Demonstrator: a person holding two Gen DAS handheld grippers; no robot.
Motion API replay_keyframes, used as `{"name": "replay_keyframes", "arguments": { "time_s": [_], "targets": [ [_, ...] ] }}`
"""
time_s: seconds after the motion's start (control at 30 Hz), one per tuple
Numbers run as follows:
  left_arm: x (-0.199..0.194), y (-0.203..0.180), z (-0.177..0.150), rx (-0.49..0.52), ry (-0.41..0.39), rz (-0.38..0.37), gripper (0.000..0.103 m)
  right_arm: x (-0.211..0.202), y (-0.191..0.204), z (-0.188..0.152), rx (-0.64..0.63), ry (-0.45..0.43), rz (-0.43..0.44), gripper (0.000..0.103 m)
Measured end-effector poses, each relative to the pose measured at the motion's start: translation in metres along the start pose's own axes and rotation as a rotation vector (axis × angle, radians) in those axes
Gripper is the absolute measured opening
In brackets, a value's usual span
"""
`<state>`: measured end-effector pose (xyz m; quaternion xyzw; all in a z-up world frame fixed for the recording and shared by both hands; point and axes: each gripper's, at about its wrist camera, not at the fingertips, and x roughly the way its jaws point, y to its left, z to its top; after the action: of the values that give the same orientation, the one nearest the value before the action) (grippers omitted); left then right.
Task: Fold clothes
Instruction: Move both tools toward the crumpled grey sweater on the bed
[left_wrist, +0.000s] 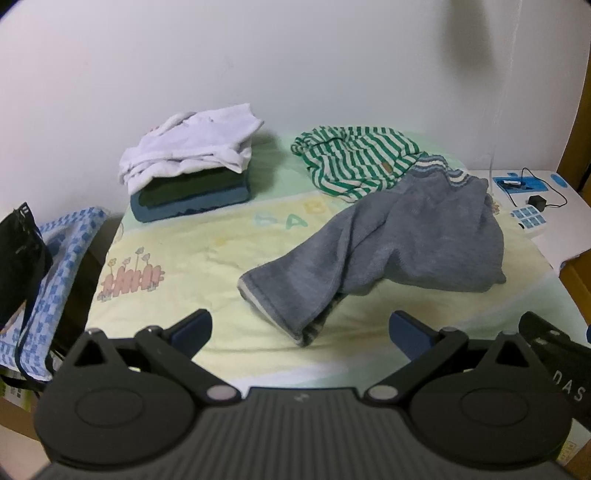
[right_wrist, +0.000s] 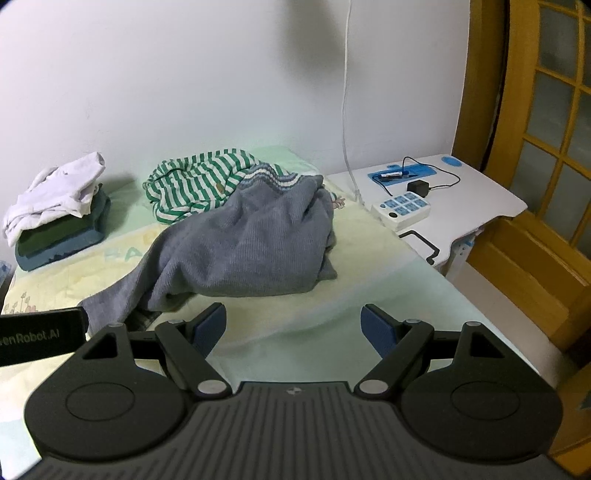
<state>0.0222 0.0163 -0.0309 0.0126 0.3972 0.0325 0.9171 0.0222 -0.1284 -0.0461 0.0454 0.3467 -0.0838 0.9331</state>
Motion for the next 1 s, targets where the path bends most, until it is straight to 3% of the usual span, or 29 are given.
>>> {"name": "replay_keyframes", "arguments": {
  "time_s": [1.0],
  "targets": [
    [0.036,0.008,0.006,0.015,0.059,-0.002,0.102,0.024,0.025,0.015,-0.075,0.039,-0.013,0.083]
  ]
}}
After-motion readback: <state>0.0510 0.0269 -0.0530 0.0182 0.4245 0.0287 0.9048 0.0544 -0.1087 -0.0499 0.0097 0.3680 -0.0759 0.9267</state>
